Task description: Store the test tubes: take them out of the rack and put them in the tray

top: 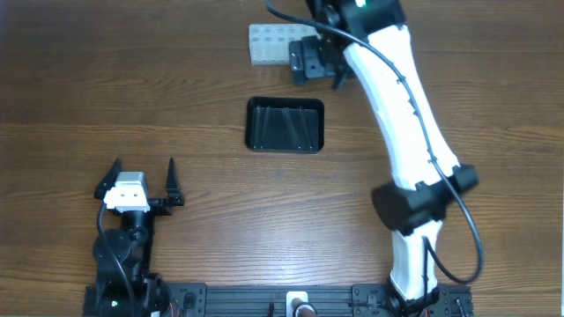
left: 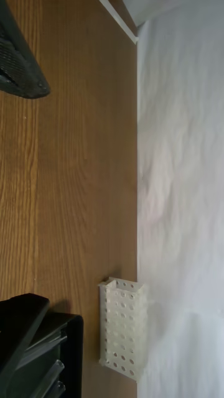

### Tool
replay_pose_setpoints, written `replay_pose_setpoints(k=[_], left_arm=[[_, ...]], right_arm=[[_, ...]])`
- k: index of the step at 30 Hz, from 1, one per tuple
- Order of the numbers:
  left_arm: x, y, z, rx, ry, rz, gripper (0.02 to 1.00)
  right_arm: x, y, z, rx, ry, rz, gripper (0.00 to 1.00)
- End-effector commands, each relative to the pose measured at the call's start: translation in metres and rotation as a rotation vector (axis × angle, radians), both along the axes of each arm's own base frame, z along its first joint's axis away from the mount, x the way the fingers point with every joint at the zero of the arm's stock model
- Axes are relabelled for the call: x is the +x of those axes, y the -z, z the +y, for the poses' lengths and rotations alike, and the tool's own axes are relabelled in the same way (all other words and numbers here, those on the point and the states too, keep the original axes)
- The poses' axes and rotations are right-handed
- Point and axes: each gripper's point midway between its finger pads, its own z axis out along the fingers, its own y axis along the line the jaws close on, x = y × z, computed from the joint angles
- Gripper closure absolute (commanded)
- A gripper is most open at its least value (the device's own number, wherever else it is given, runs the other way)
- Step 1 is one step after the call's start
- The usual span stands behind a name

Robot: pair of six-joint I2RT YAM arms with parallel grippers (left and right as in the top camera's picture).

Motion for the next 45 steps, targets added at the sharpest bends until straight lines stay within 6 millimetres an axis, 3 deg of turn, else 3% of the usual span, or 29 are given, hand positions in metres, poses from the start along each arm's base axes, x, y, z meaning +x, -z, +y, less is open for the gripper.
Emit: replay_pose_setpoints(k=[1,8,17,24,32,37,45], left_arm=[[0.0,0.001,-0.001,0.014,0.008,-0.002,0.02],[0.0,0.001,-0.001,0.014,0.008,-0.002,0.02],[0.0,0.001,-0.001,0.014,0.008,-0.002,0.02],[0.0,0.001,-0.001,0.014,0.008,-0.002,0.023],[0.0,0.001,-0.001,0.014,0.008,-0.002,0.023],[0.0,0.001,-0.001,0.014,0.008,-0.002,0.023],[0.0,0.001,-0.001,0.014,0.008,-0.002,0.023]], right_arm=[[-0.032,-0.028,-0.043,-0.074,0.03,-0.042,0.009],[-0.069,-0.027,-0.087,-0.074,0.107,-0.135,0.007],[-0.092,0.01,-0.124,-0.019,0.158,-0.373,0.007],[-0.087,0.023,-0.132,-0.051,0.041,-0.6,0.007],[-0.078,0.02,-0.135,-0.07,0.021,-0.883,0.009],[-0.086,0.022,-0.137,-0.047,0.037,-1.002,0.009],[-0.105,0.055,-0.147,-0.044,0.065,-1.074,0.009]])
